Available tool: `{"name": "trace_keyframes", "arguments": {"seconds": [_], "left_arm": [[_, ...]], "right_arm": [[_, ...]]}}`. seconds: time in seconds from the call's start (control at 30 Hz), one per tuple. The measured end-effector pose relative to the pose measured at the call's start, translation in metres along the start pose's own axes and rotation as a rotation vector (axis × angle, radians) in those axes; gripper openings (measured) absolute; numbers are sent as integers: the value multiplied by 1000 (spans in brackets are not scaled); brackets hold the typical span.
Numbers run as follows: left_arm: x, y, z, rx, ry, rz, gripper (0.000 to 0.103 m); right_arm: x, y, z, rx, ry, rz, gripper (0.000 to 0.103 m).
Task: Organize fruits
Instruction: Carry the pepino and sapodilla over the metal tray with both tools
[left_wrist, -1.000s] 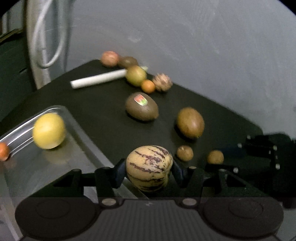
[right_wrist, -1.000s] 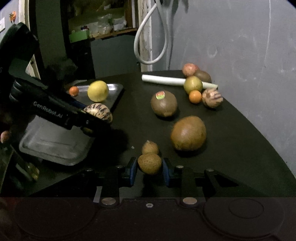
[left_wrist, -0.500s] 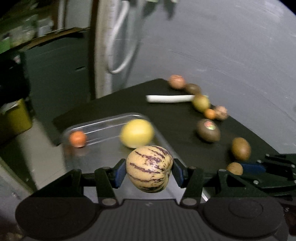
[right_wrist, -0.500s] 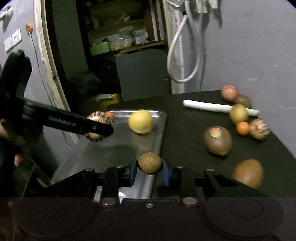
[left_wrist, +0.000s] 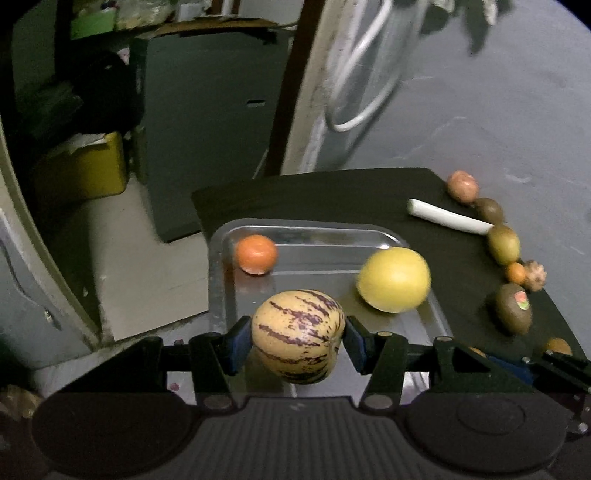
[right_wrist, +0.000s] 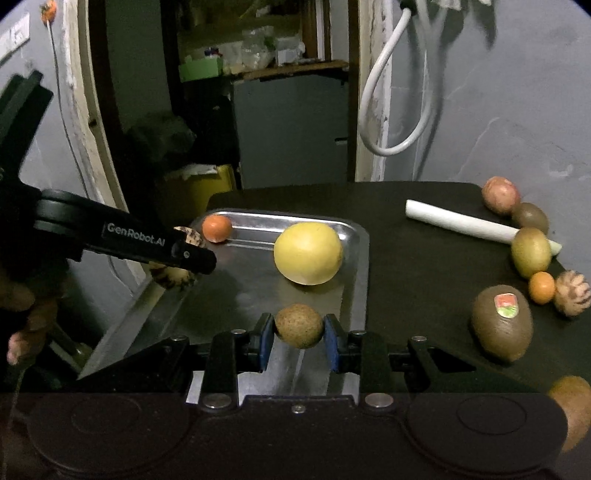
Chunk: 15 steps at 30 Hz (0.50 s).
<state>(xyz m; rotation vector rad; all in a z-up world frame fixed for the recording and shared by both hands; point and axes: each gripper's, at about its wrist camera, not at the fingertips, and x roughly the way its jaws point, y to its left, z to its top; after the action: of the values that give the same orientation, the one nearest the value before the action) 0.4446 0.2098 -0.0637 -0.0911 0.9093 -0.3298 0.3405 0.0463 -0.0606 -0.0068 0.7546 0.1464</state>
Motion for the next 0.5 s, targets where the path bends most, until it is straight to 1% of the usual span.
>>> {"name": "trace_keyframes", "arguments": {"seconds": [0.2,0.33,0.5], "left_arm": [[17,4,0,-4,5,21,57],[21,2,-3,13,-12,23,57],[22,-3,-4,44,-31,34,57]], "right_arm": [[27,10,1,-50,17,-13,31],[34,11,-3,-84,22,-24,31],[38,9,-6,-86,35,-31,31]]}}
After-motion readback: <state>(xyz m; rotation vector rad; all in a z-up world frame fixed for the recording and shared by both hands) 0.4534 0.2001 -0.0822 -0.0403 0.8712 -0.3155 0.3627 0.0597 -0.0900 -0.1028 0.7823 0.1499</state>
